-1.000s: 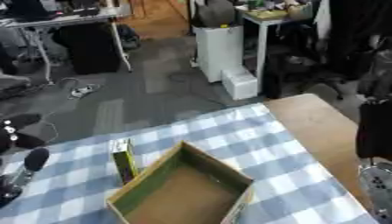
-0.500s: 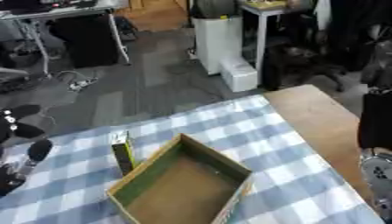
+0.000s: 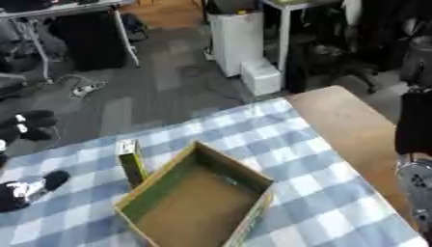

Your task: Pick up objects on the table and place them in the box.

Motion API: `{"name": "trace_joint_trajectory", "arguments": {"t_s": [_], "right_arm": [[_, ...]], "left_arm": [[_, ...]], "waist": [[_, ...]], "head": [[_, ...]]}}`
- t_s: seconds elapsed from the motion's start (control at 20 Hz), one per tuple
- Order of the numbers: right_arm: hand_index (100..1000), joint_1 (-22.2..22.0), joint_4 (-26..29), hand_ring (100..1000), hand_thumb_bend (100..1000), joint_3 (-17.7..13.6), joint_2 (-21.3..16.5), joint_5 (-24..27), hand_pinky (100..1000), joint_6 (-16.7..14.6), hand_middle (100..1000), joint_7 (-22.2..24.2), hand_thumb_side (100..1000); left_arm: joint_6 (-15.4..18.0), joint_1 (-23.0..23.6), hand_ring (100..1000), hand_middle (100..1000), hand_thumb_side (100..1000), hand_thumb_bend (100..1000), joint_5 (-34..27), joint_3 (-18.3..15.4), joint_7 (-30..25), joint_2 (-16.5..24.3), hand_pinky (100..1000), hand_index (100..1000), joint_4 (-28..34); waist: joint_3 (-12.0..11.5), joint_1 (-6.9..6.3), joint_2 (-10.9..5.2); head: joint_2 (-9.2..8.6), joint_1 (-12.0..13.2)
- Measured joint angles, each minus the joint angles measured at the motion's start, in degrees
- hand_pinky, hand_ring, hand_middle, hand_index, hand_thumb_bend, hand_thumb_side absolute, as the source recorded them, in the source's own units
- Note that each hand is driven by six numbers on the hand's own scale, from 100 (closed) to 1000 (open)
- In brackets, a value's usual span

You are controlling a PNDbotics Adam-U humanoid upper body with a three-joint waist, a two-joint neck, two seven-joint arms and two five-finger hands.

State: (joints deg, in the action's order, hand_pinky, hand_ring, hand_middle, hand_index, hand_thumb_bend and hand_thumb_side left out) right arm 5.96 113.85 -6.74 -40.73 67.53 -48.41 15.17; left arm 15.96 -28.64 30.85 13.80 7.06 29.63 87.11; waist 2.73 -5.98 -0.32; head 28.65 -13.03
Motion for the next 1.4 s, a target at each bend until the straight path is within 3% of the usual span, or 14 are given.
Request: {"name": "trace_joint_trajectory", "arguments": {"t_s": [0.35, 1.4], "right_arm": [[599, 0.45, 0.0, 410, 100, 0.01, -0.16, 0.0, 446, 0.02, 440, 0.02, 976], [604, 1.47, 0.0, 409, 100, 0.01, -0.17, 0.05, 447, 0.46, 440, 0.46, 980]], "left_arm": [[4.1, -2.11, 698, 846, 861, 611, 2.8, 0.61, -0.41, 1.14, 710, 814, -5.16], [9.06, -8.75, 711, 848, 878, 600, 5.87, 1.35, -3.26, 1.05, 738, 812, -16.63]], "waist": [[0.35, -0.13, 0.0], [1.07, -0.47, 0.0]], "head": [[0.07, 0.1], [1.8, 1.96]]}}
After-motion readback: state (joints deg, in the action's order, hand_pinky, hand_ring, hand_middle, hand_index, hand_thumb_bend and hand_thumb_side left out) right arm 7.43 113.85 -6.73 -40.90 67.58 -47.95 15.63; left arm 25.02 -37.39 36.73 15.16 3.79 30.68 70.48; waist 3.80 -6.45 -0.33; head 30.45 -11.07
